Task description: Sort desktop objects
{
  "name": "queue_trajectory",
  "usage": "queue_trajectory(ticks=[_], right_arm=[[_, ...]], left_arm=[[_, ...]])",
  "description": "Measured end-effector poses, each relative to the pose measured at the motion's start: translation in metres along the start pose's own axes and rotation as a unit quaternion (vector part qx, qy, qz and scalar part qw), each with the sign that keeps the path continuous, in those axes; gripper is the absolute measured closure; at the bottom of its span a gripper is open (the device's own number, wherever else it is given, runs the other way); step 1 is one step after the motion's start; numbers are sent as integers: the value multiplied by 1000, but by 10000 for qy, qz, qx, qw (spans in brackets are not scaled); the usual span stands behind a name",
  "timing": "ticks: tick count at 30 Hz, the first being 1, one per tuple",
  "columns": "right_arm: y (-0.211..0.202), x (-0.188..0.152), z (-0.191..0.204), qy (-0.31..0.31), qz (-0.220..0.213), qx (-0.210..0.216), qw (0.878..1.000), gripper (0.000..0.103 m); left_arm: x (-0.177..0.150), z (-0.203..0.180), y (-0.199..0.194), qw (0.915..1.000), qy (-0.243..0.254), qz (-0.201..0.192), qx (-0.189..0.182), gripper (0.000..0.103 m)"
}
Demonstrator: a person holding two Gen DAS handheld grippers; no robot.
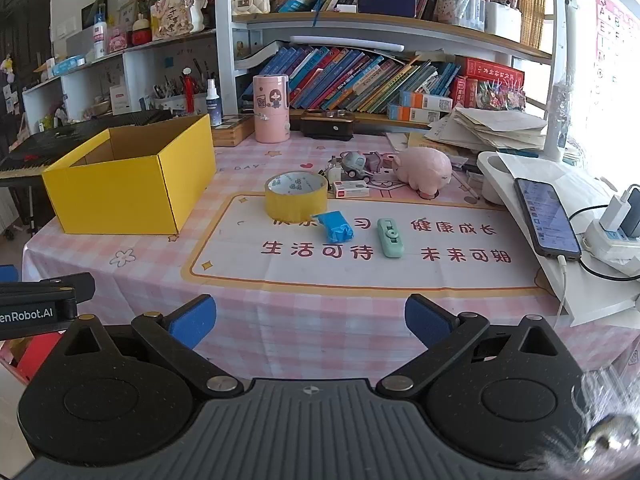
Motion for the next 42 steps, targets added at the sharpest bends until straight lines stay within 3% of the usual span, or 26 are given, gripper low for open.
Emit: queue_trajectory(ticks=[12, 21, 32, 42], right_arm=[[-2, -2, 0, 3, 2, -51, 10000, 3], [0, -2, -11, -56, 78, -79, 9999, 13], [24, 6, -39, -40, 251, -123, 9996, 30], [56, 18, -75, -135, 421, 2, 9990, 32]], left_arm=[[2, -10, -1, 9990, 210, -2, -382, 10], [3, -23, 7, 9981, 241, 142, -545, 11], [14, -57, 26, 9970, 307, 135, -691, 11], [26, -101, 53, 9961, 334, 252, -772, 12]])
Point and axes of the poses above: each gripper's, at about its wrist camera, not at the fingertips, and y roughly the way its jaws point, z to its left, x to its top, the point moved 3 cm from there along y, roughly the way its jaws point, and after that the axes turned 1 degree about -x, right-handed, at the moved point
